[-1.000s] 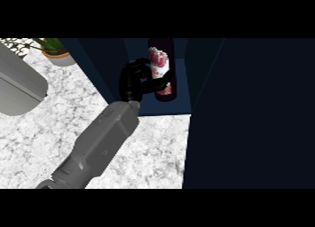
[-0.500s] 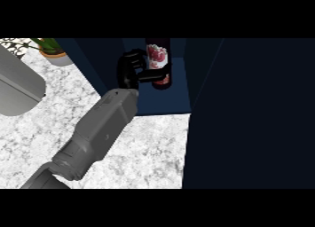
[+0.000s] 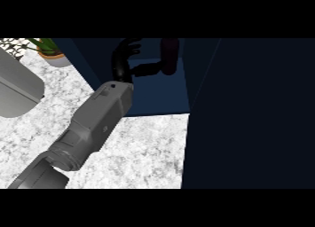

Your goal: Pick up the wine, place it into the cabinet and close the cabinet

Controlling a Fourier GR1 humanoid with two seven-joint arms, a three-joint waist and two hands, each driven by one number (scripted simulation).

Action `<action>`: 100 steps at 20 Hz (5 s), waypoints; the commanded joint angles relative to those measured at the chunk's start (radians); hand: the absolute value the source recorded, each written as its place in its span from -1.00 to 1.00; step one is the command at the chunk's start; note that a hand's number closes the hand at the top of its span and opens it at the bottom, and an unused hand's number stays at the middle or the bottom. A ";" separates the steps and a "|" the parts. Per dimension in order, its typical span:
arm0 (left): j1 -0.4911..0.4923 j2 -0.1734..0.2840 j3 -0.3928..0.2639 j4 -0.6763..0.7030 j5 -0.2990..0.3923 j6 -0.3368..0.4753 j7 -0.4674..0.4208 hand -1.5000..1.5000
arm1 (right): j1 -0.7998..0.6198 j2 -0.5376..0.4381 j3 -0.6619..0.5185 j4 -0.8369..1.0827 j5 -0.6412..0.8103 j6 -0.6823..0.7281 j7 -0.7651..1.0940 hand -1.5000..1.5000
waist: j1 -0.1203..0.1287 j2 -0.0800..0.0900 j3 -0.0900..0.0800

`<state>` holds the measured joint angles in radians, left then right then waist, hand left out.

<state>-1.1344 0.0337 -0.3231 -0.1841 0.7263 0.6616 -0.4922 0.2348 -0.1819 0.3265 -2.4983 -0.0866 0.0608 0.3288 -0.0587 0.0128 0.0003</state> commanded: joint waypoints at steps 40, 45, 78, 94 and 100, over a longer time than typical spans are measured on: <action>0.198 0.015 0.013 -0.353 -0.092 -0.252 -0.119 -1.00 | 0.082 0.015 0.007 -0.195 -0.041 -0.017 0.102 -1.00 | 0.075 -0.029 0.000; 0.300 0.011 -0.027 -0.554 -0.119 -0.184 -0.058 -1.00 | 0.053 0.010 0.034 -0.190 -0.016 -0.023 0.126 -1.00 | 0.071 -0.024 0.000; 1.238 0.313 -0.262 -1.627 -0.231 -0.126 -0.015 -1.00 | 0.047 -0.151 0.358 -0.243 -0.036 0.124 0.237 1.00 | 0.064 -0.021 -0.003; 1.474 0.542 -0.022 -1.818 -0.069 -0.326 -0.042 -1.00 | -0.308 0.174 0.583 -0.013 0.078 -0.051 0.470 1.00 | 0.094 -0.026 -0.008; 1.523 0.592 0.077 -1.845 0.025 -0.431 -0.033 -1.00 | -0.547 0.179 0.608 0.209 0.075 -0.272 0.387 1.00 | 0.104 -0.016 -0.005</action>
<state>0.3618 0.5901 -0.3058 -2.0068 0.6988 0.2891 -0.5323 -0.1592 -0.0717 0.8382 -2.3715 0.0077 -0.0836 0.7211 0.0355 -0.0084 -0.0054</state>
